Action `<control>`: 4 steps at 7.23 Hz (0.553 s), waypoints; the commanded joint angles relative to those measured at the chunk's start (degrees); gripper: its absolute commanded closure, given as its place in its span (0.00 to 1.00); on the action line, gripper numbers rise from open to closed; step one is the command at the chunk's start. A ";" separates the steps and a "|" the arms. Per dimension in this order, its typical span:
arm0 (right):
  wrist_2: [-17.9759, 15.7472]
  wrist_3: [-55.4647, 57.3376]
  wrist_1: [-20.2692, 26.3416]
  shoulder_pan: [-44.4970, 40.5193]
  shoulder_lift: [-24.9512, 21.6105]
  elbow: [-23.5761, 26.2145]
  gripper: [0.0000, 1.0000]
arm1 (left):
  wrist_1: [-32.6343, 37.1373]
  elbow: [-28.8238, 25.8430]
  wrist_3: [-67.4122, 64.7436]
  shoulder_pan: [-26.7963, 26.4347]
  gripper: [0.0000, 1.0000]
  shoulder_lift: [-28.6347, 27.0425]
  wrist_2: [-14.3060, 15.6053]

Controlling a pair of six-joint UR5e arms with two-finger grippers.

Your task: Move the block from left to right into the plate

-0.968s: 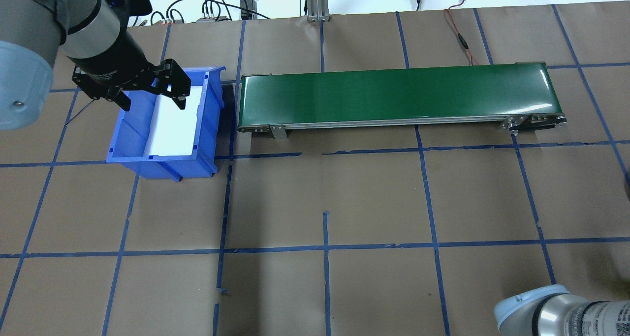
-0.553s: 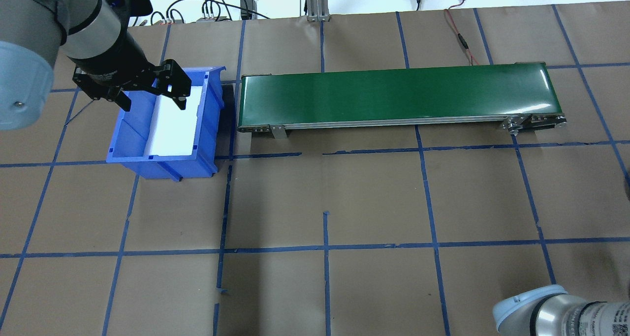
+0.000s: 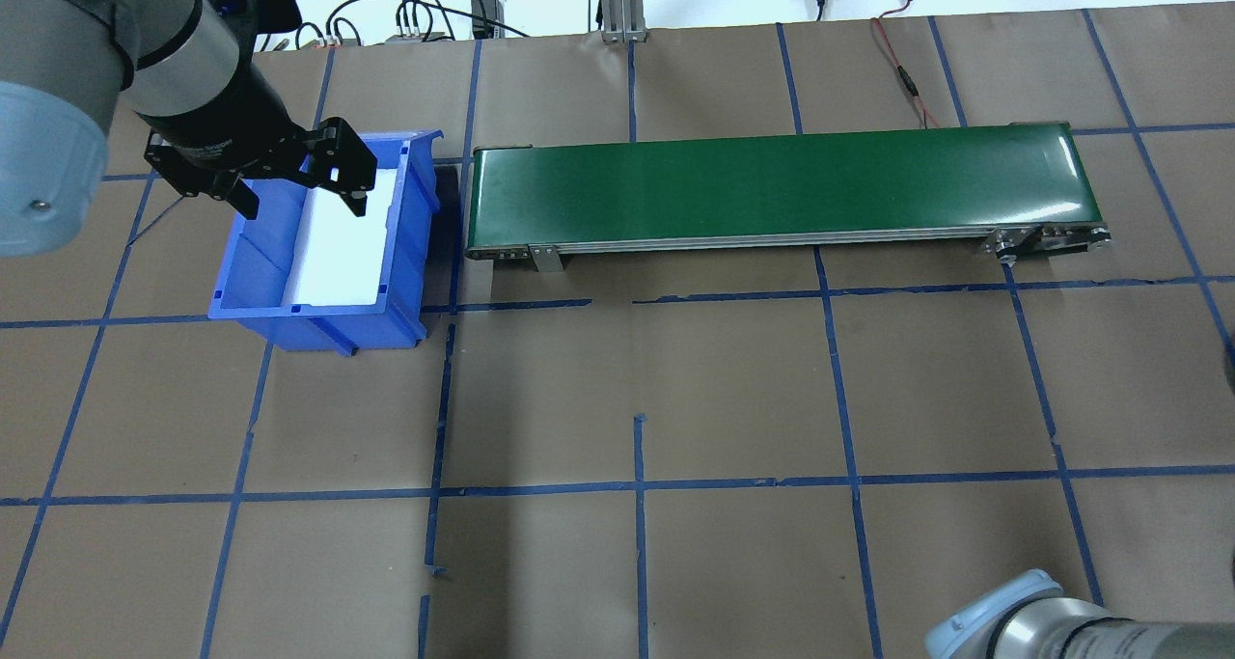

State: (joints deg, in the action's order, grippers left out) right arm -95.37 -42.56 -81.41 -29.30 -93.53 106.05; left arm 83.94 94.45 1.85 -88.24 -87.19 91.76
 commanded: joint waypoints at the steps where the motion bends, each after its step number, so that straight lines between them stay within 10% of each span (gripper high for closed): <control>1: 0.09 19.01 13.05 -14.41 -3.14 -9.05 0.00 | 0.00 -0.06 0.00 0.09 0.00 0.00 0.00; 4: 1.84 37.23 23.20 -32.69 -3.32 -18.50 0.00 | 0.00 -0.06 0.00 0.09 0.00 0.00 0.00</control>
State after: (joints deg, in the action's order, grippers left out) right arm -94.46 -13.20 -62.13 -53.97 -96.63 90.67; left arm 83.94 94.40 1.85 -88.19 -87.19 91.76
